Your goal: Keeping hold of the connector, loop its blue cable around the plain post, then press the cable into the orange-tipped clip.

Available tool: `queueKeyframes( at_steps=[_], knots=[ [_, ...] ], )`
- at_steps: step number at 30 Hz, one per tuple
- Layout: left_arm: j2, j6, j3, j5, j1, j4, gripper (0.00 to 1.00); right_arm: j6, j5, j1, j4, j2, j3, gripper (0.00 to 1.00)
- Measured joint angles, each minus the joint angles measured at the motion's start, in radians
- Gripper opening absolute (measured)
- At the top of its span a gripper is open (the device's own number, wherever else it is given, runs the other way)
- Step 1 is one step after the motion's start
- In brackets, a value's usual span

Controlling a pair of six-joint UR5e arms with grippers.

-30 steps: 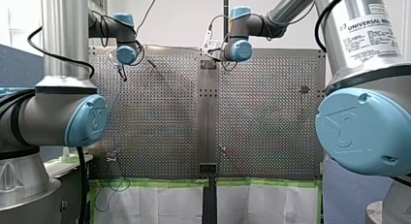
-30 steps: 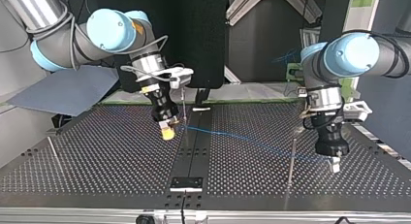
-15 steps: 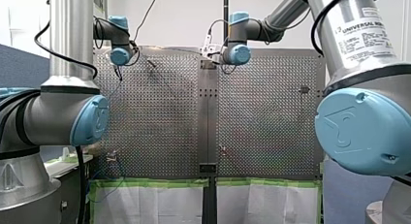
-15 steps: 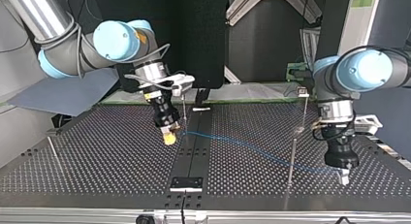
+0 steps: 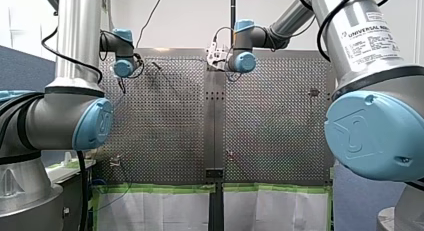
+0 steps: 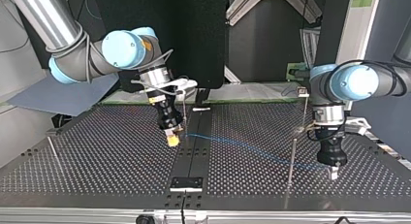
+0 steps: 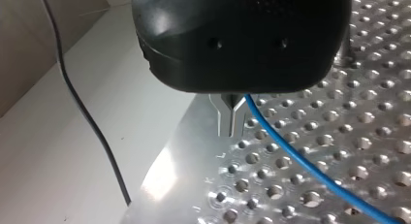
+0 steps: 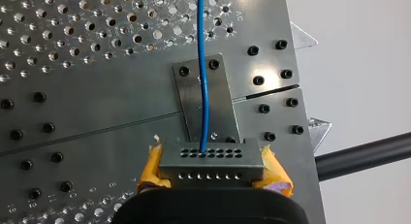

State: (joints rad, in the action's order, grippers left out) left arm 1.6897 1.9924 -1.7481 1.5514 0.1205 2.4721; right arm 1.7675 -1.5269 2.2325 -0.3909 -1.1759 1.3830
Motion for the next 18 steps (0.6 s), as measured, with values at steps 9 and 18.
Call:
queueKeyframes(
  at_steps=[9,18],
  knots=[
    [0.024,0.01,0.007,-0.02,0.007,-0.006,0.0,0.0,0.0,-0.004,-0.02,0.025,0.0,0.0],
    [0.055,0.01,0.012,-0.025,0.008,-0.002,0.0,0.0,-0.001,-0.013,-0.037,0.053,0.0,0.0]
  ],
)
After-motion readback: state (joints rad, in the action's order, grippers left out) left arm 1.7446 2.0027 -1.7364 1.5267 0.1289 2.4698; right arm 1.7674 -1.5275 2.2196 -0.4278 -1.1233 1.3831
